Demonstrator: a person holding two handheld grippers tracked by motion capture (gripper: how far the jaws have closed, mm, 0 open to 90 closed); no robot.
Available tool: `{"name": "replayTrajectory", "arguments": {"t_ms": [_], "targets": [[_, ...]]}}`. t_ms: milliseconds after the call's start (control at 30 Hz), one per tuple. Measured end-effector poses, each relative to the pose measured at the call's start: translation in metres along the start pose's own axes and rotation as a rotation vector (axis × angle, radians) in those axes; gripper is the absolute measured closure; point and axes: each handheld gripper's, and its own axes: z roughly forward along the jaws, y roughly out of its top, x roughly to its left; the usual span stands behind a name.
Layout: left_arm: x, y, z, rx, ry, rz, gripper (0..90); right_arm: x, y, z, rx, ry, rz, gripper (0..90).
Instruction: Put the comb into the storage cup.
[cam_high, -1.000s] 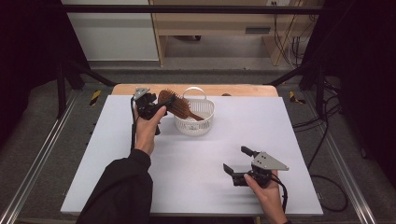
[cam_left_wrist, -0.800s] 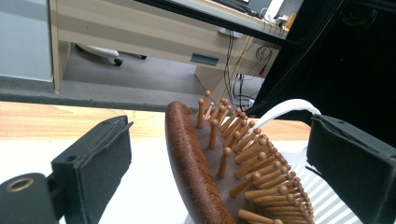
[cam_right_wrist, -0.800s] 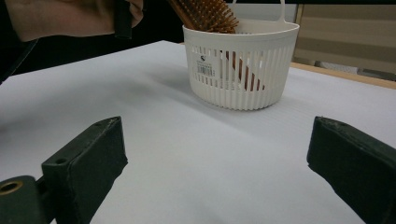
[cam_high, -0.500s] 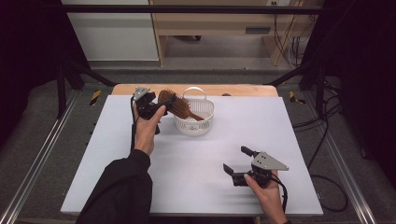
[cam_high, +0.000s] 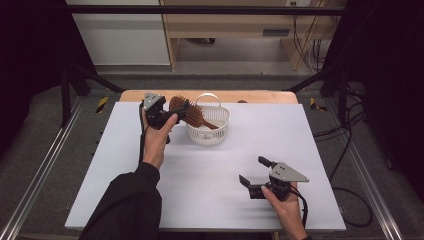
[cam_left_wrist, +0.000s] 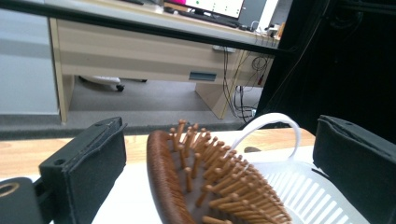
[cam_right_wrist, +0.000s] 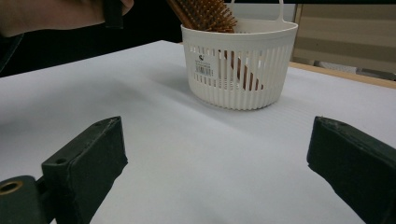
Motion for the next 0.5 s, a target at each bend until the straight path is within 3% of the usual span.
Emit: {"name": "replayTrajectory", "arguments": {"t_ms": [167,333,500], "targets": [[-0.003,0.009,-0.013,-0.018,-0.017,0.039,2.7,0.0,0.0,0.001,-0.003,0.004,0.005,4.9],[-0.004,0.012,-0.021,-0.037,-0.024,0.041,2.7,0.0,0.0,0.001,0.0,0.006,-0.003,5.0],[-0.008,0.011,-0.043,-0.061,-0.039,0.065,2.7,0.0,0.001,0.0,-0.001,0.002,-0.005,5.0]]}}
